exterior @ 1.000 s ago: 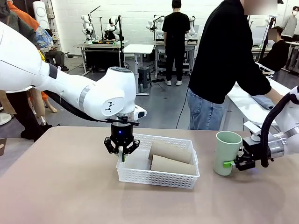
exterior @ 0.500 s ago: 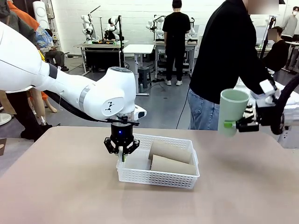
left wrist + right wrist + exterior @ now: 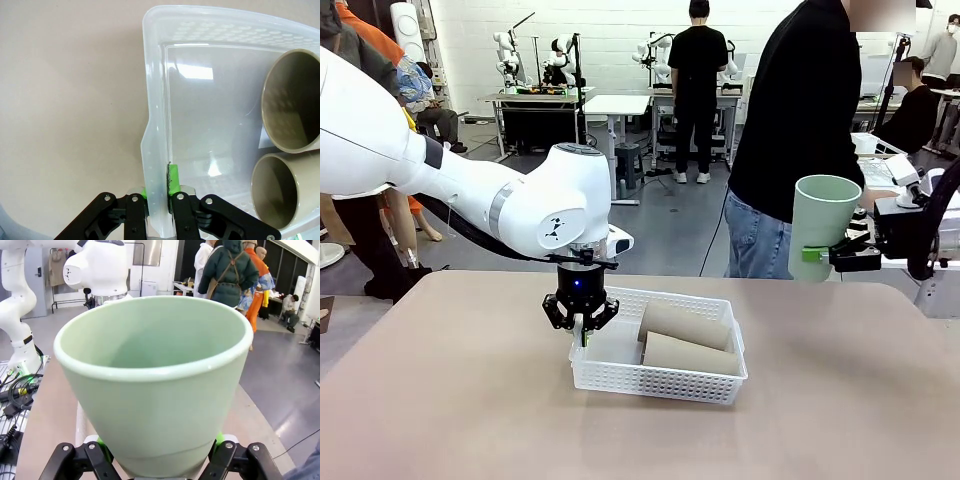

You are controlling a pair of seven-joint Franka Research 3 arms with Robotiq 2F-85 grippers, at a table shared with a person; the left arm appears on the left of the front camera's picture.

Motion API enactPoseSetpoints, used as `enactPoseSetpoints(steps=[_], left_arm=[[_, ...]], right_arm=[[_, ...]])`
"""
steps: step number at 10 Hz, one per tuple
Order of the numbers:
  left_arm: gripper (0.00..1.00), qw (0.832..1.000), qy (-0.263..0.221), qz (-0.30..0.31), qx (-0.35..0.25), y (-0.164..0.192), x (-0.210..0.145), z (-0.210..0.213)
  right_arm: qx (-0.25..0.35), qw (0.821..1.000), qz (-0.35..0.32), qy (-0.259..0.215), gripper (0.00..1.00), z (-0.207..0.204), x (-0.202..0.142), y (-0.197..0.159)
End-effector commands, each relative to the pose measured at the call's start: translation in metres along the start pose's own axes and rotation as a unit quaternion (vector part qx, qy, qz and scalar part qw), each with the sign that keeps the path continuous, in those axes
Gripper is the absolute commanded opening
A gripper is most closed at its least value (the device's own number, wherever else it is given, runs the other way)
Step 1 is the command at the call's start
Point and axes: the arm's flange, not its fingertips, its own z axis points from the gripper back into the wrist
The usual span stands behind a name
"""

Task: Clean and organize the cups into the basket.
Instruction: Pick up the Reusable plastic cup from the right side of the table and stack it inside the Organizing basket in the center of the table.

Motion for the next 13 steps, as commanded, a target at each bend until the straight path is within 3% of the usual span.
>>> enactPoseSetpoints(steps=[1,2,4,6,8,11,13], left_arm=[[0.00,1.000,-0.003,0.002,0.002,-0.001,0.000,0.002],[0.00,1.000,-0.003,0.002,0.002,-0.001,0.000,0.002],[0.00,1.000,-0.003,0.002,0.002,-0.001,0.000,0.002],[0.00,1.000,-0.003,0.002,0.002,-0.001,0.000,0.002],[0.00,1.000,-0.003,0.002,0.002,-0.001,0.000,0.002],[0.00,1.000,-0.003,0.002,0.002,-0.001,0.000,0.002],[0.00,1.000,-0.003,0.002,0.002,-0.001,0.000,0.002]], right_arm=[[-0.001,1.000,0.006,0.000,0.20,-0.001,-0.001,-0.004],[0.000,1.000,0.000,0.000,0.81,0.000,0.000,0.000],[0.105,0.989,0.093,0.051,0.81,-0.026,0.061,0.040],[0.191,0.966,0.113,0.133,0.81,-0.078,0.102,0.062],[0.220,0.949,0.107,0.199,0.81,-0.113,0.117,0.063],[0.259,0.899,0.107,0.337,0.81,-0.157,0.114,0.076],[0.244,0.886,0.105,0.380,0.81,-0.173,0.123,0.072]])
